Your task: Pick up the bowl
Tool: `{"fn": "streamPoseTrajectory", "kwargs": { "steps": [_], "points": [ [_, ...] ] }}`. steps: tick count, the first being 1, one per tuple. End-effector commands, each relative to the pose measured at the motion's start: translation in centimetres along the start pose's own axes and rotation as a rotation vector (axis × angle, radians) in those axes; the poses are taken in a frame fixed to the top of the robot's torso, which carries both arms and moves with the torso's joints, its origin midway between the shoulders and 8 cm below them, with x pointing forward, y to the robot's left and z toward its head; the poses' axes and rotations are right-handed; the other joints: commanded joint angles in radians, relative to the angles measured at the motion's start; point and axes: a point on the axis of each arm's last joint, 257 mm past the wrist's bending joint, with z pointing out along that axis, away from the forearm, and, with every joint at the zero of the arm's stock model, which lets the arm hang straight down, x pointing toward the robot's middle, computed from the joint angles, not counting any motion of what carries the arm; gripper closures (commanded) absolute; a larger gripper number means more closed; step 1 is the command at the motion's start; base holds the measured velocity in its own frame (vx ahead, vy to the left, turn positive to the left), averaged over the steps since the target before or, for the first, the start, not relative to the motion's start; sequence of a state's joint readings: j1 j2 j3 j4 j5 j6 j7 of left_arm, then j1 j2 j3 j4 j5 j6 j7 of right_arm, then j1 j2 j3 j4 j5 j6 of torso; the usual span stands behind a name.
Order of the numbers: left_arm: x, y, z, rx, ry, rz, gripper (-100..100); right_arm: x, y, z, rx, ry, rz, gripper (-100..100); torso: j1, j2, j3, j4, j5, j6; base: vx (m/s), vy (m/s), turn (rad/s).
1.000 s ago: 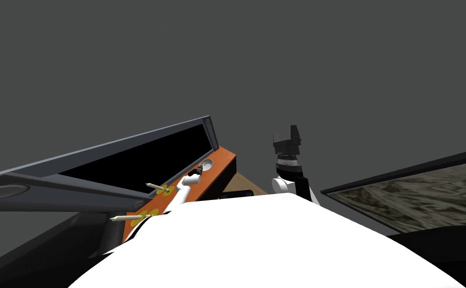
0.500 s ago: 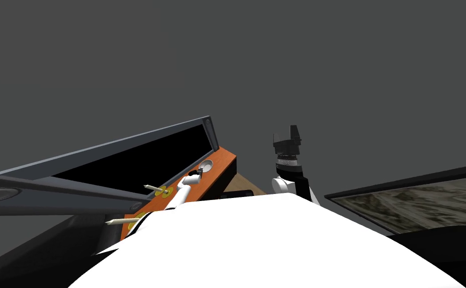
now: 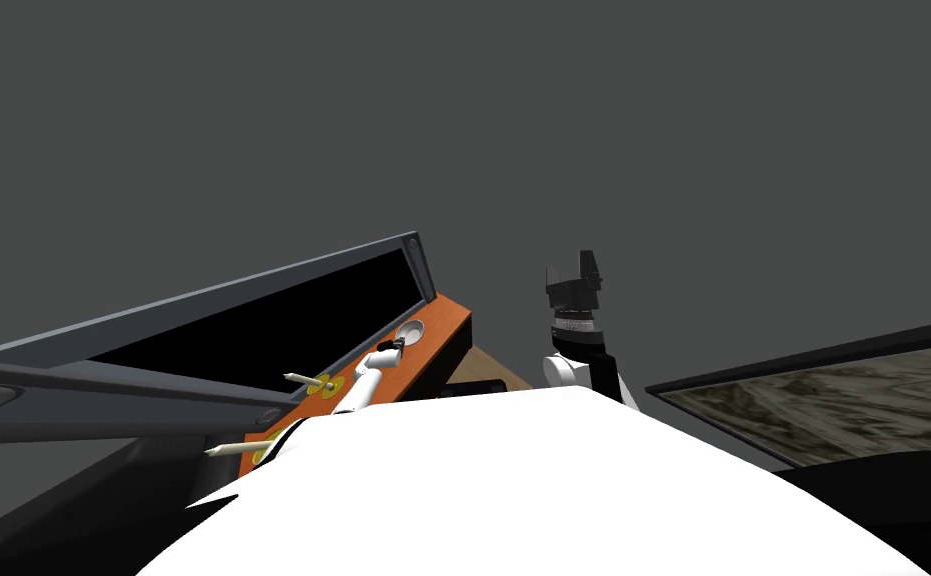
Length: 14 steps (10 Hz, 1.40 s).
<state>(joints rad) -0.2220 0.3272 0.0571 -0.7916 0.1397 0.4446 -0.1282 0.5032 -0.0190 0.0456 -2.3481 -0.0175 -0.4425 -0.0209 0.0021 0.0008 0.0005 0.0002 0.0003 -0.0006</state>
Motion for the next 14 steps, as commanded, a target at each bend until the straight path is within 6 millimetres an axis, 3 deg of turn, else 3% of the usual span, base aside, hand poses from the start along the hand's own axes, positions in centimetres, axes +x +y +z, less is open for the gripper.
{"fn": "streamPoseTrajectory", "kwargs": {
  "steps": [1,12,13,14],
  "points": [
    [-0.4,-0.2,0.3,0.006,-0.012,-0.015,-100,0.0,0.0,0.0,0.0,0.0,0.0,0,0.0,0.0,0.0,0.0,0.0,0.0,-0.027,0.037,-0.112],
    [-1.3,0.9,1.6,-0.017,-0.045,-0.072,-100,0.0,0.0,0.0,0.0,0.0,0.0,0,0.0,0.0,0.0,0.0,0.0,-0.001,-0.023,0.021,-0.072],
    [-1.3,0.9,1.6,-0.018,-0.045,-0.073,100,0.0,0.0,0.0,0.0,0.0,0.0,0,-0.001,-0.001,0.0,0.0,0.0,-0.001,0.0,0.0,0.0],
    [-1.3,0.9,1.6,-0.018,-0.045,-0.073,100,0.0,0.0,0.0,0.0,0.0,0.0,0,-0.001,-0.001,-0.001,0.0,0.0,-0.001,0.009,0.004,-0.024]
  ]
}}
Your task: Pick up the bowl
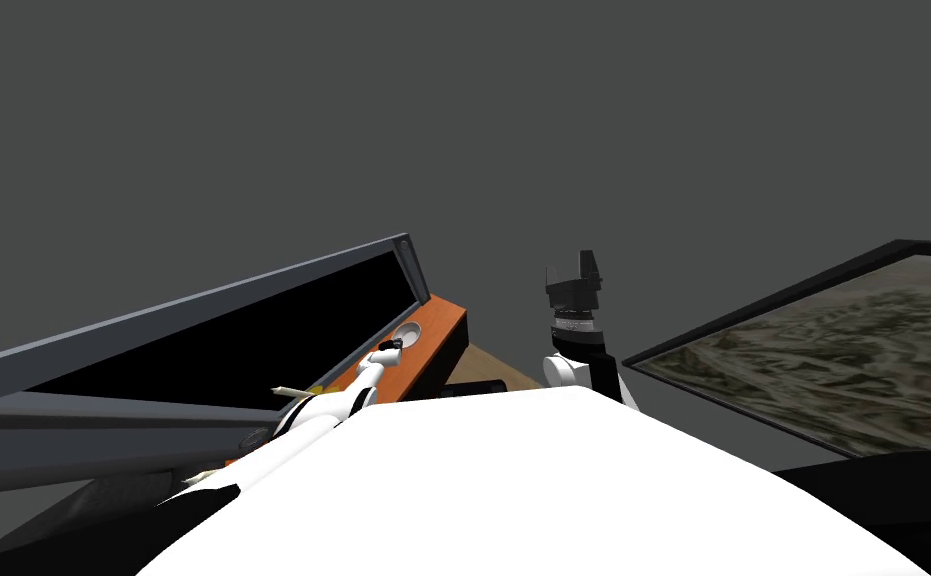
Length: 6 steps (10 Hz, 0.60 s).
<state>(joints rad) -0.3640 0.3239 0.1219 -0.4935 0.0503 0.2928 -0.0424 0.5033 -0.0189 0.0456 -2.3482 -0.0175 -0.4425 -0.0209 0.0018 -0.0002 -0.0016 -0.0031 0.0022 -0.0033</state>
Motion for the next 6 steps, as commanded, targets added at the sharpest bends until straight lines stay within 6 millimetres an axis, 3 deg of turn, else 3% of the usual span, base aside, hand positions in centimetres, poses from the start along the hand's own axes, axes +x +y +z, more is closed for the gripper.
{"fn": "streamPoseTrajectory", "kwargs": {
  "steps": [1,3,4,5,6],
  "points": [
    [0.0,0.0,0.0,0.0,0.0,0.0,100,0.0,0.0,0.0,0.0,0.0,0.0,0,0.0,0.0,0.0,0.0,0.0,0.0,0.0,0.0,0.0],
    [0.0,0.1,0.0,-0.001,0.0,0.001,100,0.0,0.0,0.0,0.0,0.0,0.0,0,0.001,0.0,0.0,0.0,0.0,0.0,0.0,0.0,0.0],
    [0.0,0.1,0.0,-0.001,0.0,0.002,0,0.0,0.0,0.0,0.0,0.0,0.0,0,0.001,0.0,0.0,0.001,0.0,-0.001,0.0,0.0,0.0],
    [0.2,0.6,-0.2,-0.011,0.007,0.013,100,0.0,0.0,0.0,0.0,0.0,0.0,0,0.001,0.0,0.001,0.001,0.0,-0.001,0.02,-0.023,0.177],
    [0.3,1.3,-0.3,-0.023,0.011,0.021,100,0.0,0.0,0.0,0.0,0.0,0.0,0,0.0,0.0,0.0,0.0,0.0,-0.003,0.037,-0.045,0.182]
  ]
}}
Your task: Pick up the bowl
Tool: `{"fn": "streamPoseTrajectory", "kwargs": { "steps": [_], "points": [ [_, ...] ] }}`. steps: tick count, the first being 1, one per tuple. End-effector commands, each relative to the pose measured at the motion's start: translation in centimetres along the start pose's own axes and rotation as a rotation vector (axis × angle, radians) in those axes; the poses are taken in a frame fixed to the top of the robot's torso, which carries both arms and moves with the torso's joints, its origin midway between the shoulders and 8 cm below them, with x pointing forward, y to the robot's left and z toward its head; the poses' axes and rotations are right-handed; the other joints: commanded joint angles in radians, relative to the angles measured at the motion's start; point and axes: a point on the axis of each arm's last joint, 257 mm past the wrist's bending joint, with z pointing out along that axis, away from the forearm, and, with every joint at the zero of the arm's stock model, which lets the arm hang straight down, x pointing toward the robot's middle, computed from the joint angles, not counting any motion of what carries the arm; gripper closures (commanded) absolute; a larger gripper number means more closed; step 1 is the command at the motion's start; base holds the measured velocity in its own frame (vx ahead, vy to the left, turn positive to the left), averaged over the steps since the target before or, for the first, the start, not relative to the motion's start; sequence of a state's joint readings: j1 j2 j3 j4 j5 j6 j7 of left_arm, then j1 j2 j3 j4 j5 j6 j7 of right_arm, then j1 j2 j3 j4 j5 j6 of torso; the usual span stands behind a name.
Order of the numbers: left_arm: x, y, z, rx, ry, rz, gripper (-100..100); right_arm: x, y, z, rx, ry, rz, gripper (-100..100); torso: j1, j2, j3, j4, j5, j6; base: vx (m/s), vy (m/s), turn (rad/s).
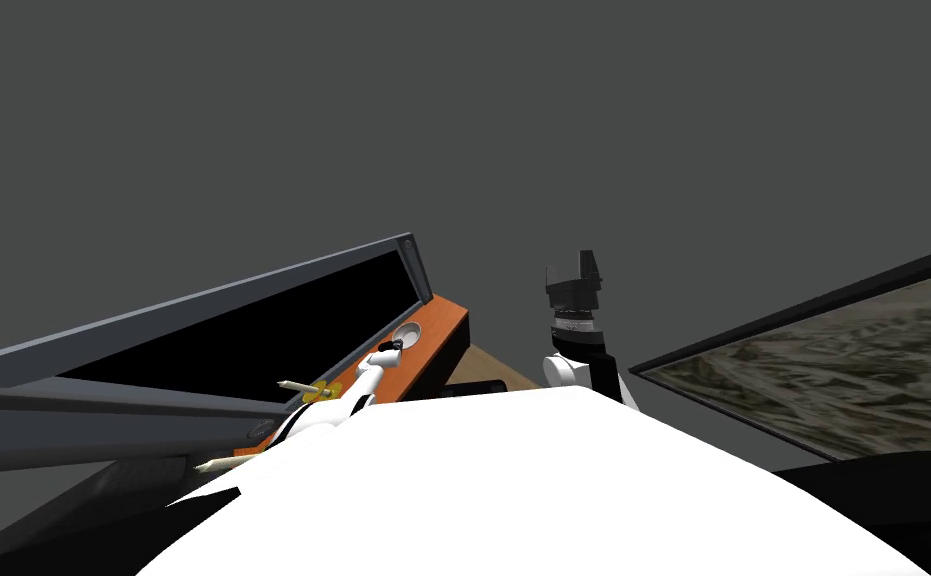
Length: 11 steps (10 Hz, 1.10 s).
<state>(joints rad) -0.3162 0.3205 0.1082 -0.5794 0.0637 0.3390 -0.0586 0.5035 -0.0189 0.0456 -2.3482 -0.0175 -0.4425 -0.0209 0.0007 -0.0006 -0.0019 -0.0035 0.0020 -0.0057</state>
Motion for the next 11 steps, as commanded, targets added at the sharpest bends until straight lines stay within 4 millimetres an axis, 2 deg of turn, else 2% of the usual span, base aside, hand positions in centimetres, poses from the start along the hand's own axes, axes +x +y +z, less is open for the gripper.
{"fn": "streamPoseTrajectory", "kwargs": {
  "steps": [1,10,11],
  "points": [
    [0.2,-0.2,-0.2,0.003,0.009,0.013,100,0.0,0.0,0.0,0.0,0.0,0.0,0,0.0,0.0,0.0,0.0,0.0,0.0,0.037,-0.044,0.109],
    [1.4,-0.6,-1.5,0.016,0.045,0.06,100,0.0,0.0,0.0,0.0,0.0,0.0,0,0.0,0.001,0.001,0.002,-0.001,0.001,0.023,-0.021,0.069],
    [1.5,-0.5,-1.6,0.014,0.046,0.062,0,0.0,0.0,0.0,0.0,0.0,0.0,0,0.001,0.002,0.002,0.002,-0.001,0.001,0.0,0.0,0.0]
  ]
}}
